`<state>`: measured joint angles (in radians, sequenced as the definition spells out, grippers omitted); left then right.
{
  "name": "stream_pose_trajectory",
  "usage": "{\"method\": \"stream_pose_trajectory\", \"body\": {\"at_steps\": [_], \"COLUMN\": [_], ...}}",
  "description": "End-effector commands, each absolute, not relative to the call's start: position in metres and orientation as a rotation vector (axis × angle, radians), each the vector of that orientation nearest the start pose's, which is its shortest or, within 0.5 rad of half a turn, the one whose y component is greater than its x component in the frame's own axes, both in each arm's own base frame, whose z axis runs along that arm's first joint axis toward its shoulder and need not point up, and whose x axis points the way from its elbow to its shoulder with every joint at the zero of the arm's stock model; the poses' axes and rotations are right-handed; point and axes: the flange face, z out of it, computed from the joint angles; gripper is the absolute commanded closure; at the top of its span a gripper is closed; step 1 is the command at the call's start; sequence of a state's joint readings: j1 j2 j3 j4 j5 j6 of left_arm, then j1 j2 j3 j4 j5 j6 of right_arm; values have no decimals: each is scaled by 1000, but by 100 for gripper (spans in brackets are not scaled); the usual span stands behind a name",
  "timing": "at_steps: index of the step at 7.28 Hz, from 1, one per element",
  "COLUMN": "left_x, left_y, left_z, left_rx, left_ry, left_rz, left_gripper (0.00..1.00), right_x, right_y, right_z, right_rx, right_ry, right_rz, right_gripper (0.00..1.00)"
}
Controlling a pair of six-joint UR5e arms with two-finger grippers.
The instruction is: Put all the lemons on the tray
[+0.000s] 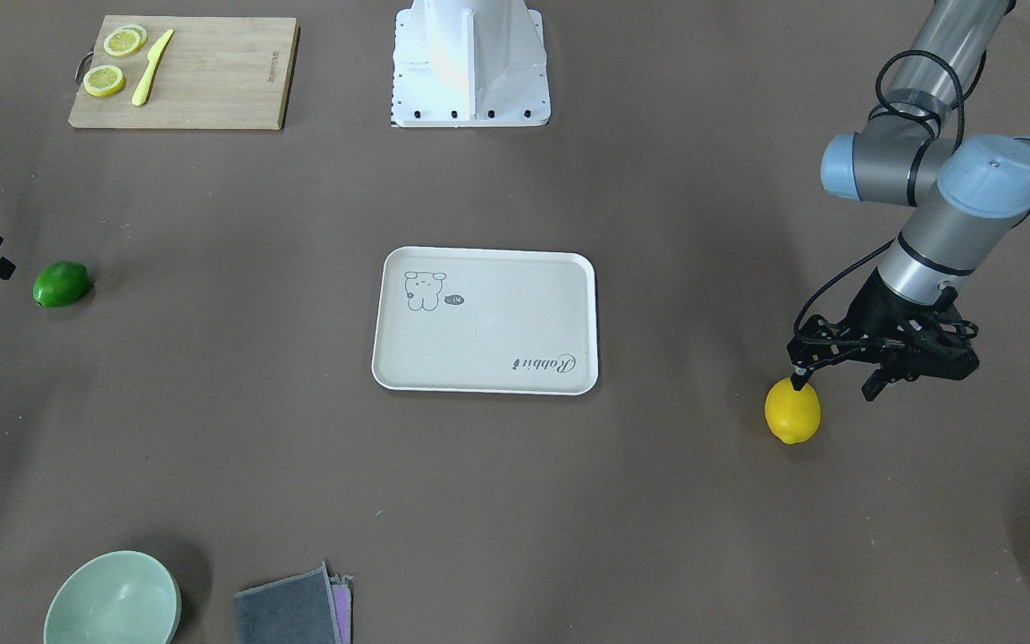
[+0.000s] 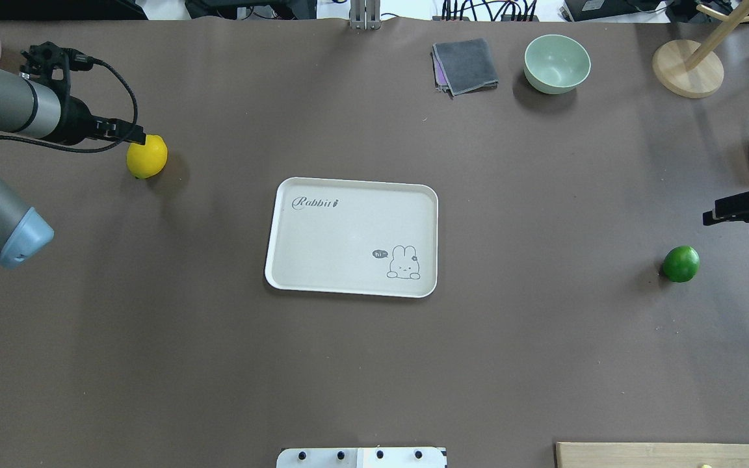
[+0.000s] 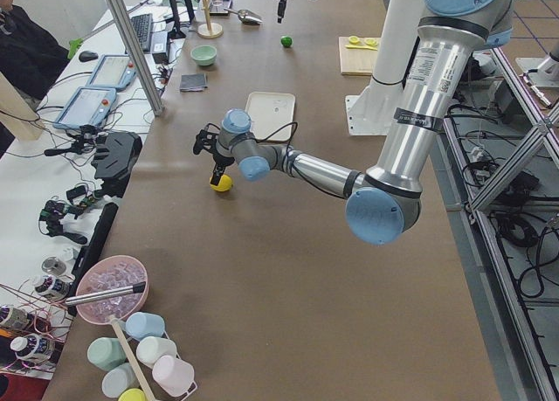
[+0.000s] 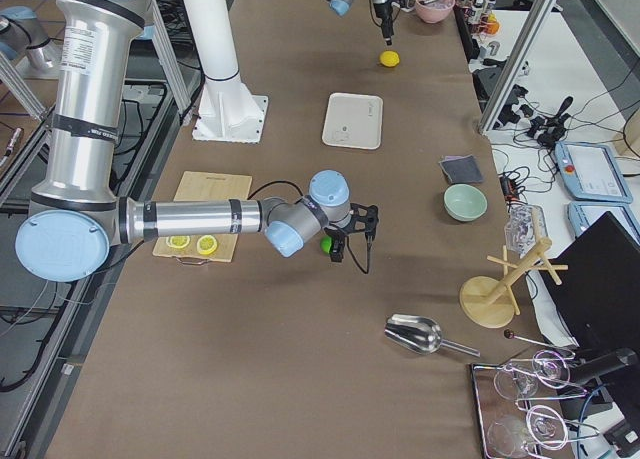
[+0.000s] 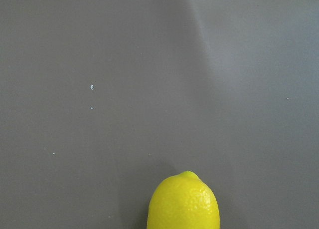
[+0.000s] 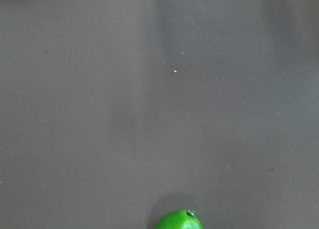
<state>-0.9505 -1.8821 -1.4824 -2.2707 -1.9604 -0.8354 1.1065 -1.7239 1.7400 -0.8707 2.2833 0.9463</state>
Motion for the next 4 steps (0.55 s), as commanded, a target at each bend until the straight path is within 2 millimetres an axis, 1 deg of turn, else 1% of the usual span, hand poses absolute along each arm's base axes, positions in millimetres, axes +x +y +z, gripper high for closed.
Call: {"method": "stream_pose_trajectory", "body": {"at_steps": [1, 2, 3, 4], "left_x": [332, 342, 343, 346], "left_y": [-572, -574, -576, -576], "left_z": [468, 476, 478, 481], "left_rx": [466, 464, 461, 473], "left_ry": [863, 865, 862, 844], "left_rz": [11, 19, 18, 11], "left_gripper": [2, 2, 2, 2], "right_x": [-158, -165, -173, -175], "right_y": [-446, -454, -463, -464], "right_z": [558, 553, 552, 554], "right_rx": [71, 62, 57, 58], "right_ry": [-975, -983, -985, -979], "right_rz": [202, 218, 223, 227], "right_gripper": [0, 0, 0, 0]}}
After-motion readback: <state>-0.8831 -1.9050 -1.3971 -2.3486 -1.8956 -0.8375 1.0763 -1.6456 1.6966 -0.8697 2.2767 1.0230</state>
